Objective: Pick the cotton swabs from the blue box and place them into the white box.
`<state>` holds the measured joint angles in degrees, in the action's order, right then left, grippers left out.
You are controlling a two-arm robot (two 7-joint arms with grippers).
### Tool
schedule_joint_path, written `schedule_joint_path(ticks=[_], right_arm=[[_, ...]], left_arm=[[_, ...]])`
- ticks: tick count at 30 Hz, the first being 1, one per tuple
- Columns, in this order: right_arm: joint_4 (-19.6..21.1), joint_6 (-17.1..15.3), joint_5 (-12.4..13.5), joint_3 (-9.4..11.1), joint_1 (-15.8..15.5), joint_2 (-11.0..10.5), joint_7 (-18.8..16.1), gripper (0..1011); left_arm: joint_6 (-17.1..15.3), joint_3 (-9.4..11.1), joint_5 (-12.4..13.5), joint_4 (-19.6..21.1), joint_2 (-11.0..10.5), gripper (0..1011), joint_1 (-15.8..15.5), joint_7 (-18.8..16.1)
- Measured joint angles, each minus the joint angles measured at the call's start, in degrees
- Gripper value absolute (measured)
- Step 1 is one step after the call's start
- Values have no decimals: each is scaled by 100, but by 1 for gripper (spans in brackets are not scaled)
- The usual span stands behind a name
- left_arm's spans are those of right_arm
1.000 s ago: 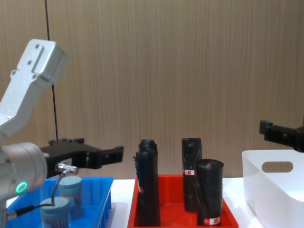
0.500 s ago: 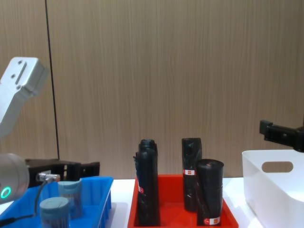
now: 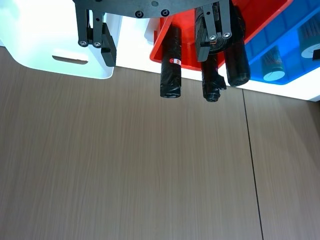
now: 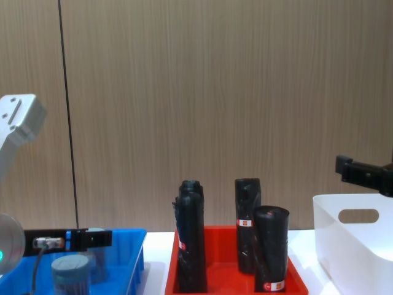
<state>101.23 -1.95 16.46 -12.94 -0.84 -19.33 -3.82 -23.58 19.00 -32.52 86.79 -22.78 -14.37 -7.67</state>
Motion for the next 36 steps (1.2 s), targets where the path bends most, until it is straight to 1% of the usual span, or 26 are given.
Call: schedule_joint_path(ticks=[7,18,29,36], right_arm=[[0,0,0,0,0,0,0,1002],[0,0,0,0,0,0,0,1002],[0,0,0,0,0,0,0,1002],[0,0,0,0,0,0,0,1002]], left_arm=[[-201,-49,-155,-38,10,1004,3,-108],[-413,-91,-219,-184,52,1004,-60,-197],[-608,-109,-26,-396,111,1004,-205,-249],[-668,-116,160,-636,164,1004,-354,-181]])
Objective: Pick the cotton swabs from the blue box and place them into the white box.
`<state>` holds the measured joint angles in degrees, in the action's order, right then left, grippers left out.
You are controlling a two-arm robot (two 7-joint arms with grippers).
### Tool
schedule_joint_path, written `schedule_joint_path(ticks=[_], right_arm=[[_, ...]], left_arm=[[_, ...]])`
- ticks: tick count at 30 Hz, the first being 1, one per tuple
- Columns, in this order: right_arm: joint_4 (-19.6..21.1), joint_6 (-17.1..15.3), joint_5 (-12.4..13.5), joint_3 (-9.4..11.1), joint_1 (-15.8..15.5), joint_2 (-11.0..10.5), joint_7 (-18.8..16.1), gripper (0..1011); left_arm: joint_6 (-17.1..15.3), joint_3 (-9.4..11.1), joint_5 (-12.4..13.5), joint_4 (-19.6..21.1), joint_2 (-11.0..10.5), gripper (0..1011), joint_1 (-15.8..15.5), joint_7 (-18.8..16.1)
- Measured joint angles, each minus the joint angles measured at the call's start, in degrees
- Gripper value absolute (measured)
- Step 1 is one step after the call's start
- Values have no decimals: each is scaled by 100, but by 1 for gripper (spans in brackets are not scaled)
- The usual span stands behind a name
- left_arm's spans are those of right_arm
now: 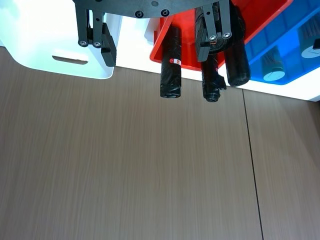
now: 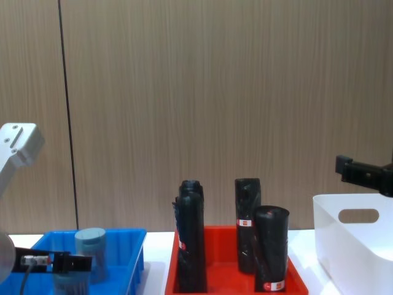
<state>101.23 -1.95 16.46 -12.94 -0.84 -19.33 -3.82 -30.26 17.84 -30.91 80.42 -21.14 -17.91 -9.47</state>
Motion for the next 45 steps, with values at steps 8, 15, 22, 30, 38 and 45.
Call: schedule_joint_path(ticks=[8,15,22,30,38,45], right_arm=[[0,0,0,0,0,0,0,1002],[0,0,0,0,0,0,0,1002],[0,0,0,0,0,0,0,1002],[0,0,0,0,0,0,0,1002],[0,0,0,0,0,0,0,1002],[0,0,0,0,0,0,0,1002]], left_arm=[[18,-6,145,-247,44,1004,-122,224],[151,-1,278,-546,84,1004,-253,622],[303,21,395,-851,136,1004,-386,971],[361,37,540,-1066,171,945,-484,1225],[362,40,630,-1122,176,747,-503,1290],[476,29,665,-1065,152,660,-447,1294]])
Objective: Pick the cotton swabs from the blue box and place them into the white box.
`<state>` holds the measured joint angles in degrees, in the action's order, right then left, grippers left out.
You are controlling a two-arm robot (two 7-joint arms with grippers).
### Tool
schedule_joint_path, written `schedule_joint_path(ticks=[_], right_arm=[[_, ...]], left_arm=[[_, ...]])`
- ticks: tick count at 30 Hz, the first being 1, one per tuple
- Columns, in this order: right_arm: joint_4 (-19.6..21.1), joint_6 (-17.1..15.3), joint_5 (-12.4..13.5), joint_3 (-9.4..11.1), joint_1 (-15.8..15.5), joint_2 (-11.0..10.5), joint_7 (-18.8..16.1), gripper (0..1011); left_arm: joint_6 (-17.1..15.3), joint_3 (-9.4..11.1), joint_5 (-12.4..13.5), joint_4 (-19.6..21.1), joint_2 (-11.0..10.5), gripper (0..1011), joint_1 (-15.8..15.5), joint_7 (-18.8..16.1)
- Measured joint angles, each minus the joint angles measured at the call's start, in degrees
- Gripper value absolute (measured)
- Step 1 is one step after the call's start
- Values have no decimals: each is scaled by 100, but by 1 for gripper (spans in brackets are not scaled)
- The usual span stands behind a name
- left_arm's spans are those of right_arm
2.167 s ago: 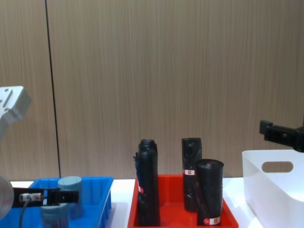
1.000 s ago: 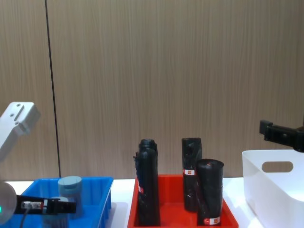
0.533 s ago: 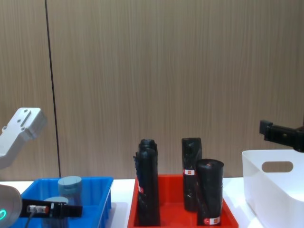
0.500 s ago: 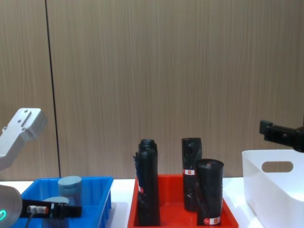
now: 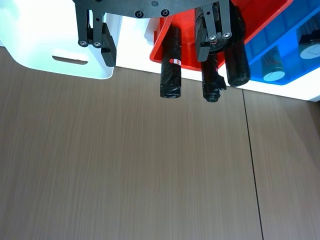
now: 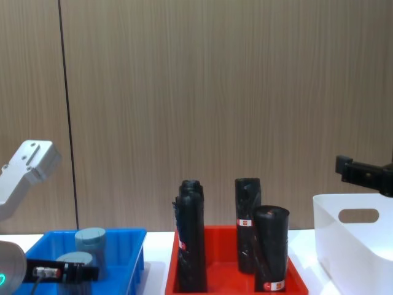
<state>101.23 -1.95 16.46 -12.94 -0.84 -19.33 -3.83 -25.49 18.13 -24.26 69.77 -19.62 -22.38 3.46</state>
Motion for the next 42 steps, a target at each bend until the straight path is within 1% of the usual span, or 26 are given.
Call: schedule_joint_path(ticks=[6,9,10,13,15,19,22,26,33,35,36,37,39,42], right_arm=[[-1,0,0,0,0,0,0,1002],[-1,0,0,0,0,0,0,1002],[0,0,0,0,0,0,0,1002],[0,0,0,0,0,0,0,1002],[0,0,0,0,0,0,0,1002],[0,0,0,0,0,0,0,1002],[0,0,0,0,0,0,0,1002],[0,0,0,0,0,0,0,1002],[0,0,0,0,0,0,0,1002],[0,0,0,0,0,0,0,1002],[0,0,0,0,0,0,0,1002],[0,0,0,0,0,0,0,1002],[0,0,0,0,0,0,0,1002],[0,0,0,0,0,0,0,1002]], left_arm=[[216,-16,14,114,-38,660,74,36],[436,-30,40,231,-79,660,147,110],[436,-30,40,231,-79,660,147,110],[651,-49,67,394,-135,660,226,235],[726,-56,77,457,-159,660,254,291],[949,-81,99,651,-237,660,341,528],[1051,-94,102,745,-276,660,374,672],[1224,-120,102,929,-352,660,435,980],[1389,-147,59,1137,-442,660,492,1423],[1447,-159,23,1223,-479,660,504,1650],[1447,-159,23,1223,-479,660,504,1650],[1470,-161,6,1258,-495,660,506,1792],[1498,-164,-19,1283,-510,660,506,1931],[1547,-165,-72,1325,-532,660,489,2244]])
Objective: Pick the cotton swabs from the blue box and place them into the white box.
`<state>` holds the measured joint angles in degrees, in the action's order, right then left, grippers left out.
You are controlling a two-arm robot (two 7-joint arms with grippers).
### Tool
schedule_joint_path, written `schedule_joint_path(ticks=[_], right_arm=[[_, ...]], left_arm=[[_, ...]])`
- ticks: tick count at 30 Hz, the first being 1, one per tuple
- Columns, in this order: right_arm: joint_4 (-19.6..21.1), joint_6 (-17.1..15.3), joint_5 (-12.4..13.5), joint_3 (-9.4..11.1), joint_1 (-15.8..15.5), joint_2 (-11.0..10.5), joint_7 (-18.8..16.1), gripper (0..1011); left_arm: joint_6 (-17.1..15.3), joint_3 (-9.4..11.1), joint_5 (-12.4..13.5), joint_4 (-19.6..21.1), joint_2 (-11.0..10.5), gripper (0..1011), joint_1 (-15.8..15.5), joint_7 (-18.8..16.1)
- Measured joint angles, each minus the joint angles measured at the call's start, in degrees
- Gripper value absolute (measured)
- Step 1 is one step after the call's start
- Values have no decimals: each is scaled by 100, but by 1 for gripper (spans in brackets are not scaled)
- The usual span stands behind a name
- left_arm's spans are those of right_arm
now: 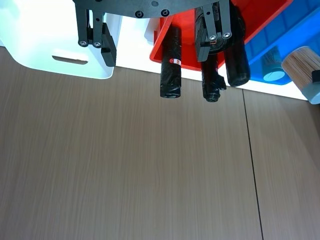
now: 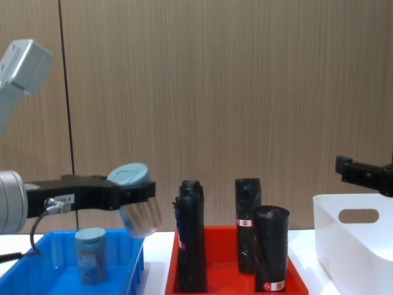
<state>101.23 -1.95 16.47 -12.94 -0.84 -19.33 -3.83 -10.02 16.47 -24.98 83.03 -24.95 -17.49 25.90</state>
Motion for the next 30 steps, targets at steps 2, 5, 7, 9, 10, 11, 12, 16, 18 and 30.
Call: schedule_joint_path(ticks=[2,5,7,9,10,11,12,16,18,30], right_arm=[[0,0,0,0,0,0,0,1002],[0,0,0,0,0,0,0,1001],[0,0,0,0,0,0,0,1002],[0,0,0,0,0,0,0,1002],[0,0,0,0,0,0,0,1002],[0,0,0,0,0,0,0,1002],[0,0,0,0,0,0,0,1002],[0,0,0,0,0,0,0,1002],[0,0,0,0,0,0,0,1002],[0,0,0,0,0,0,0,1002]], left_arm=[[15,0,-19,7,-6,660,-16,146],[48,2,-58,11,-12,660,-52,428],[67,8,-84,10,-12,660,-78,621],[81,14,-101,-1,-12,660,-102,774],[87,18,-109,-8,-12,661,-113,839],[98,28,-123,-28,-8,660,-138,976],[103,30,-129,-35,-5,660,-152,1042],[135,57,-159,-104,13,661,-227,1406],[155,73,-171,-150,25,660,-273,1610],[243,191,-106,-484,114,660,-568,2797]])
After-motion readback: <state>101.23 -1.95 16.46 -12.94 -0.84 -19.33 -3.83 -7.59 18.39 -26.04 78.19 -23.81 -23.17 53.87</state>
